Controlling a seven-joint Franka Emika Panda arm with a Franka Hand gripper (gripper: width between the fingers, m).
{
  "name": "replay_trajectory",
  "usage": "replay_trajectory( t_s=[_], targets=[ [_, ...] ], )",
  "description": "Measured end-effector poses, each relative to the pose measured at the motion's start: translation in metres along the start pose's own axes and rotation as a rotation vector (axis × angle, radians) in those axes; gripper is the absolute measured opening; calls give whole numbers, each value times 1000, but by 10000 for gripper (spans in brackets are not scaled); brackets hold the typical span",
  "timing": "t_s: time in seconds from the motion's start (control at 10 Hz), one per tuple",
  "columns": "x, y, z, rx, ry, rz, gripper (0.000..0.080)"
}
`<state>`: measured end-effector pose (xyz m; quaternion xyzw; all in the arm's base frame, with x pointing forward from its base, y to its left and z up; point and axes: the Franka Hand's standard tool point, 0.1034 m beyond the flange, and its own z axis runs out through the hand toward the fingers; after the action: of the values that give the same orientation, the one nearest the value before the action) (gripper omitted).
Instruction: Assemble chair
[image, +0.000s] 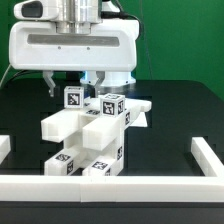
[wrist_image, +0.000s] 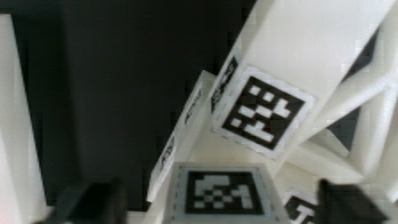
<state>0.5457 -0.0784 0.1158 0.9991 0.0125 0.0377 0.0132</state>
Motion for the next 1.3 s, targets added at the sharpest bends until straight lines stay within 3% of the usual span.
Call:
replay_trajectory(
  t_s=[0.1, 0.2, 0.5, 0.6, 0.7, 1.2, 1.3],
  targets=[
    [0, 0, 0, 0, 0, 0, 616],
    [0, 0, 0, 0, 0, 0, 639],
    [0, 1, -1, 6, -1, -5, 648],
    [5, 8, -8, 25, 7, 8, 649],
    [10, 11, -11, 22, 16, 12, 649],
    [6, -2, 2, 19, -9, 46, 649],
    [6, -1, 2, 19, -9, 48, 563]
  ],
)
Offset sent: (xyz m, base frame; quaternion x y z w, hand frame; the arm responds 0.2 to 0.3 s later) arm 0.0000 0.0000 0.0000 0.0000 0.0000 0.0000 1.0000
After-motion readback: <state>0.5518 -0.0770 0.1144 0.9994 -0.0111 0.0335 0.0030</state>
